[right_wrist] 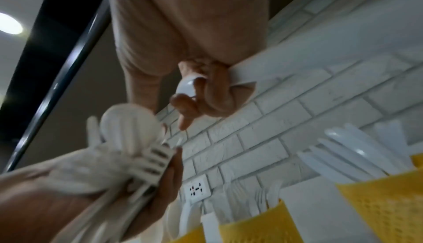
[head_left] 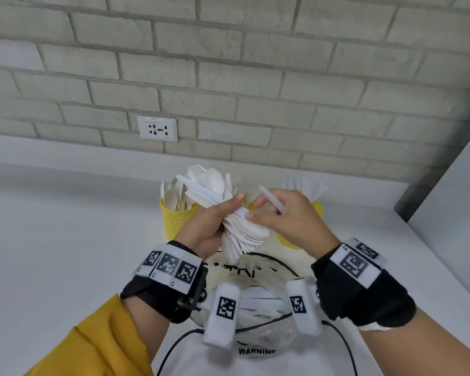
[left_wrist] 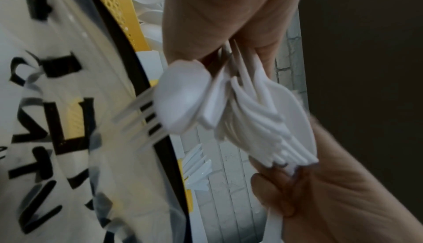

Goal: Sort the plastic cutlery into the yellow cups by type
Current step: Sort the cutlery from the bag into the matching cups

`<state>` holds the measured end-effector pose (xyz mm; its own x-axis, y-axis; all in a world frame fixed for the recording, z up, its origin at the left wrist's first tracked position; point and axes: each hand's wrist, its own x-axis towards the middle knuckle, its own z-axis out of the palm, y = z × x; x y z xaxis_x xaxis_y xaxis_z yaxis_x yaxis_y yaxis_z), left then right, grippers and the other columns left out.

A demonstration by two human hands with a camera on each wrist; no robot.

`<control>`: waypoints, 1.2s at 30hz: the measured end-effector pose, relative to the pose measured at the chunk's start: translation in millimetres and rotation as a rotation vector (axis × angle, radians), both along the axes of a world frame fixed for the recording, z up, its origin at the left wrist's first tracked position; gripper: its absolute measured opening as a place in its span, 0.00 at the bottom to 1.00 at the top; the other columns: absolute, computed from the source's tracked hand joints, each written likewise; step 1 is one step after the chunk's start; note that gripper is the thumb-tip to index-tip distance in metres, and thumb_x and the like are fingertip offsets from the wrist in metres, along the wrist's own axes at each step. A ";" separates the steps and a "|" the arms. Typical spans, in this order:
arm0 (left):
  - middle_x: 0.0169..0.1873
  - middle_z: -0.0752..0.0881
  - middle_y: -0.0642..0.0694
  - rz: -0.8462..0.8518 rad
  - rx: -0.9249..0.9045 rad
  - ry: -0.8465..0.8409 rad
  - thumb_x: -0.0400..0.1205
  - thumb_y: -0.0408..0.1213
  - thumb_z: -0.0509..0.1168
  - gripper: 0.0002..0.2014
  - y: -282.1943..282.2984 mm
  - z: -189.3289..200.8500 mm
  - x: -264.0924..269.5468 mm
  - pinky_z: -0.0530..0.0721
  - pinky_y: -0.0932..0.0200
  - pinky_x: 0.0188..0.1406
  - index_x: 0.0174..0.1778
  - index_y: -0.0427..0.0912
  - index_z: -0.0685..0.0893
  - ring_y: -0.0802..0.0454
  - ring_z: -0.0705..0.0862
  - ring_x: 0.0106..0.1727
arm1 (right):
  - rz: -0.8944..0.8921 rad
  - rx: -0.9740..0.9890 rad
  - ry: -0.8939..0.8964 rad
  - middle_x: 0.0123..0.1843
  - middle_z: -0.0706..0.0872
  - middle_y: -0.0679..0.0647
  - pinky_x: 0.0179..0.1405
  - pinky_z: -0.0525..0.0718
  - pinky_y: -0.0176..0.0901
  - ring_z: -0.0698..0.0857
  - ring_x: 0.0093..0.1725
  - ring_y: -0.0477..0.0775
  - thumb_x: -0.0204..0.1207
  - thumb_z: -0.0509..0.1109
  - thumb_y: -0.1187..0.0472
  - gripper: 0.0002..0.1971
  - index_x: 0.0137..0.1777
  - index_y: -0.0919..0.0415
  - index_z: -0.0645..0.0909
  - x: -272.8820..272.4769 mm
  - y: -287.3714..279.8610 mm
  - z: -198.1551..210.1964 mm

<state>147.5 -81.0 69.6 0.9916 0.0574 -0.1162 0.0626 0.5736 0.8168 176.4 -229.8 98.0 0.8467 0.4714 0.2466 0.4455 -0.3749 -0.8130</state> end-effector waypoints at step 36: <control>0.38 0.91 0.41 -0.139 -0.187 -0.031 0.65 0.24 0.58 0.16 5.0 -6.2 3.1 0.90 0.56 0.40 0.34 0.36 0.92 0.52 0.92 0.42 | -0.411 -0.912 -0.503 0.55 0.79 0.70 0.39 0.74 0.50 0.83 0.53 0.70 0.79 0.56 0.72 0.10 0.56 0.74 0.76 117.7 -52.4 6.2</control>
